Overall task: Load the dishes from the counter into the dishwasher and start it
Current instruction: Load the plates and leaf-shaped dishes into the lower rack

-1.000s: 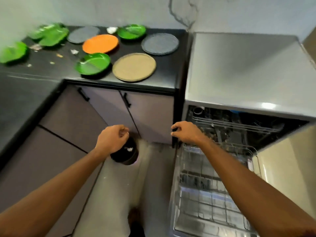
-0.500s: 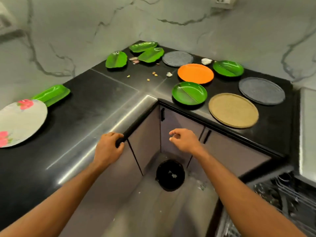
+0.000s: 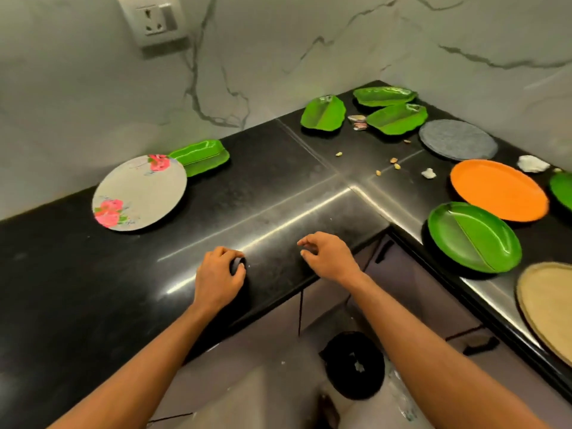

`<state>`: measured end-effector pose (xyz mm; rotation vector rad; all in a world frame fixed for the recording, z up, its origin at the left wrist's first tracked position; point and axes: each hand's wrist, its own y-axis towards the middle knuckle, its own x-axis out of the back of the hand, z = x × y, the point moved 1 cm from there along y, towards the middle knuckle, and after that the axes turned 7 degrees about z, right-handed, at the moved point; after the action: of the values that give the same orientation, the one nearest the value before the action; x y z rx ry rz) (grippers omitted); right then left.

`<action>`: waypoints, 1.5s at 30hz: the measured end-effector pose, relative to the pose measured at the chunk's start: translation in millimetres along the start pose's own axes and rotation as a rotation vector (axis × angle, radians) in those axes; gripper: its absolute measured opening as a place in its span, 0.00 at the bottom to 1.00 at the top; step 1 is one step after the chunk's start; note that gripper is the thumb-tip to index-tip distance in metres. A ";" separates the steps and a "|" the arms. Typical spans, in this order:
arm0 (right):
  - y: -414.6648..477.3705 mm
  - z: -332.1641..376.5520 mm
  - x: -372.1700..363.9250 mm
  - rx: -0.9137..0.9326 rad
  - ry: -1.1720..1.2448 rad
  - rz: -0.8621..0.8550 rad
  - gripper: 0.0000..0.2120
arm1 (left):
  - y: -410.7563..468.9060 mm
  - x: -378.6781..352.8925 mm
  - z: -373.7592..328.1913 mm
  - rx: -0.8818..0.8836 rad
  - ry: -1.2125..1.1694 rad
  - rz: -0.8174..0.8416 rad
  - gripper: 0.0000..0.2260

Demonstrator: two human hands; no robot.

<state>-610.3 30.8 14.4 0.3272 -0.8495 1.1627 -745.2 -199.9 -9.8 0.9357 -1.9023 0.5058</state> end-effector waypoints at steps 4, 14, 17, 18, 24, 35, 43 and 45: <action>43.0 20.7 -20.7 0.118 -0.069 0.099 0.11 | 7.3 10.9 17.3 0.169 -0.018 -0.094 0.07; 123.5 85.5 -56.9 0.131 -0.129 0.189 0.08 | 43.8 41.5 81.9 0.360 0.081 -0.207 0.13; 161.9 115.8 -67.8 0.104 -0.083 0.221 0.09 | 60.6 54.9 106.9 0.341 0.146 -0.164 0.17; 174.6 127.8 -72.6 0.076 -0.048 0.219 0.08 | 65.0 58.4 115.3 0.334 0.166 -0.153 0.17; 250.2 187.0 -113.1 -0.045 0.196 0.159 0.15 | 69.4 56.6 134.6 0.253 0.263 -0.160 0.18; 300.9 218.7 -161.6 -0.226 0.366 0.042 0.15 | 72.7 55.4 140.1 0.237 0.259 -0.144 0.18; 305.1 200.3 -173.4 -0.247 0.676 0.033 0.13 | 72.8 55.4 141.5 0.213 0.261 -0.121 0.18; 288.6 201.4 -157.0 -0.264 0.790 -0.011 0.10 | 72.4 55.2 142.3 0.212 0.256 -0.117 0.18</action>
<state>-975.1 -87.6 -23.0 -0.3361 -0.2901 1.0297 -896.7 -272.0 -28.5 1.0580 -1.5754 0.7311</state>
